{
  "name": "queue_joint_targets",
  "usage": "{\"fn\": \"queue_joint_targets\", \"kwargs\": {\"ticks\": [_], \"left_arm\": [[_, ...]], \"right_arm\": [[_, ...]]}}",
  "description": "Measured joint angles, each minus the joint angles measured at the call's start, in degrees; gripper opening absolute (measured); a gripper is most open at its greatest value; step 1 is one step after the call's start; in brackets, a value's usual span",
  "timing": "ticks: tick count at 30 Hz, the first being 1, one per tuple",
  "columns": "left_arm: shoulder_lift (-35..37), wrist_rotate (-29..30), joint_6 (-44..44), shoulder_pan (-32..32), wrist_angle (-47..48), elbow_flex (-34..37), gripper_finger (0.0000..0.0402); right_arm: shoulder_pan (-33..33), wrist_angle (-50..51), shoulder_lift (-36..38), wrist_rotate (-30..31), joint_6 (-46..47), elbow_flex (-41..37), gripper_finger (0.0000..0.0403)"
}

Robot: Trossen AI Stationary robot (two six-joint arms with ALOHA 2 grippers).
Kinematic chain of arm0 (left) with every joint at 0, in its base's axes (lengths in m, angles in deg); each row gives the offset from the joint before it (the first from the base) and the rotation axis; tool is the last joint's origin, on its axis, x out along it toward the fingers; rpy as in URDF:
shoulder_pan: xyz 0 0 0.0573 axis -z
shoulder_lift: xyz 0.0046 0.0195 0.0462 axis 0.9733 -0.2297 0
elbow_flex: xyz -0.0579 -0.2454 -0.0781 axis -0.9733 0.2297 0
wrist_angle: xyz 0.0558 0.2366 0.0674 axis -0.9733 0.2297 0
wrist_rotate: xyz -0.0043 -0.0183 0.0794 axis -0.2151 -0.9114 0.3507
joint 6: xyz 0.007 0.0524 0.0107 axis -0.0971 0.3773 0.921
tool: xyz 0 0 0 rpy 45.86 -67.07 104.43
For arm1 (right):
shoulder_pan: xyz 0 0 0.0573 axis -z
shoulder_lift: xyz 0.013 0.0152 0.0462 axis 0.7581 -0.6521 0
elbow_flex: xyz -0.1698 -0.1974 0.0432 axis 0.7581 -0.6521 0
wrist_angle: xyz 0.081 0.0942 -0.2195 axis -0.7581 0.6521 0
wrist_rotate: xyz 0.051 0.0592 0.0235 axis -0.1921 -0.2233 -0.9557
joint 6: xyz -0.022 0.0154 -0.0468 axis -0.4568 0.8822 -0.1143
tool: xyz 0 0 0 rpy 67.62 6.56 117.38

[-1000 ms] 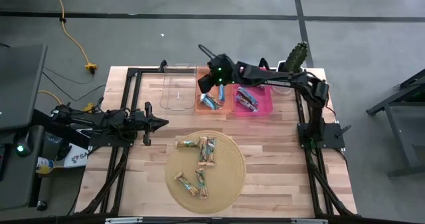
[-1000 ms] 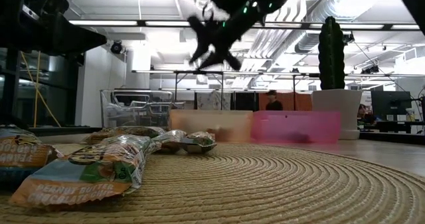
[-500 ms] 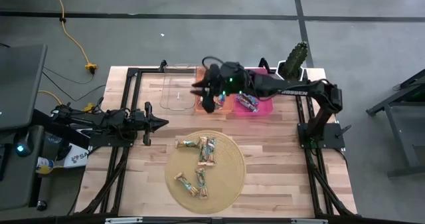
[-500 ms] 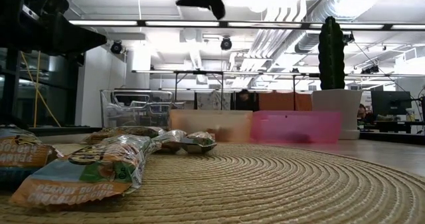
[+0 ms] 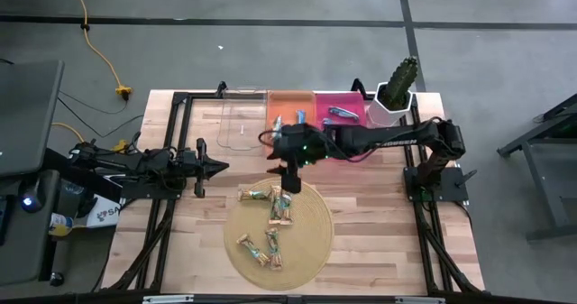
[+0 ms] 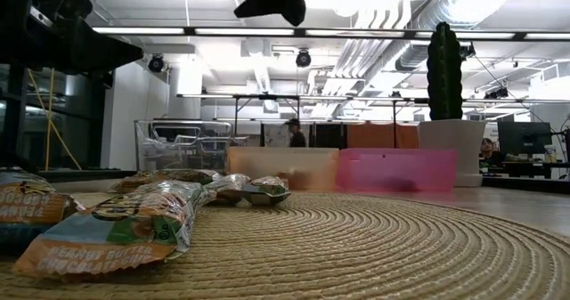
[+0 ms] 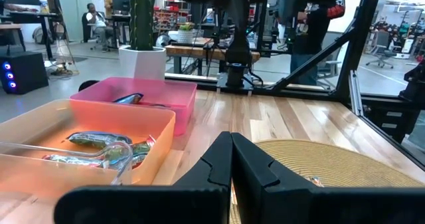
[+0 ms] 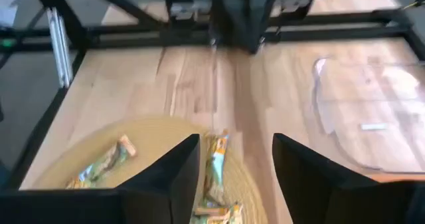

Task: Pick and place Granola Bars by type
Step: Put the yellow granola bar into the transparent bin

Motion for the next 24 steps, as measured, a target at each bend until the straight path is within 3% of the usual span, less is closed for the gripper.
{"fn": "queue_joint_targets", "kwargs": {"ticks": [24], "left_arm": [[0.0, 0.0, 0.0, 0.0, 0.0, 0.0, 0.0001]], "right_arm": [[-3.7, -9.1, -17.1, -3.6, -0.2, 0.0, 0.0207]]}}
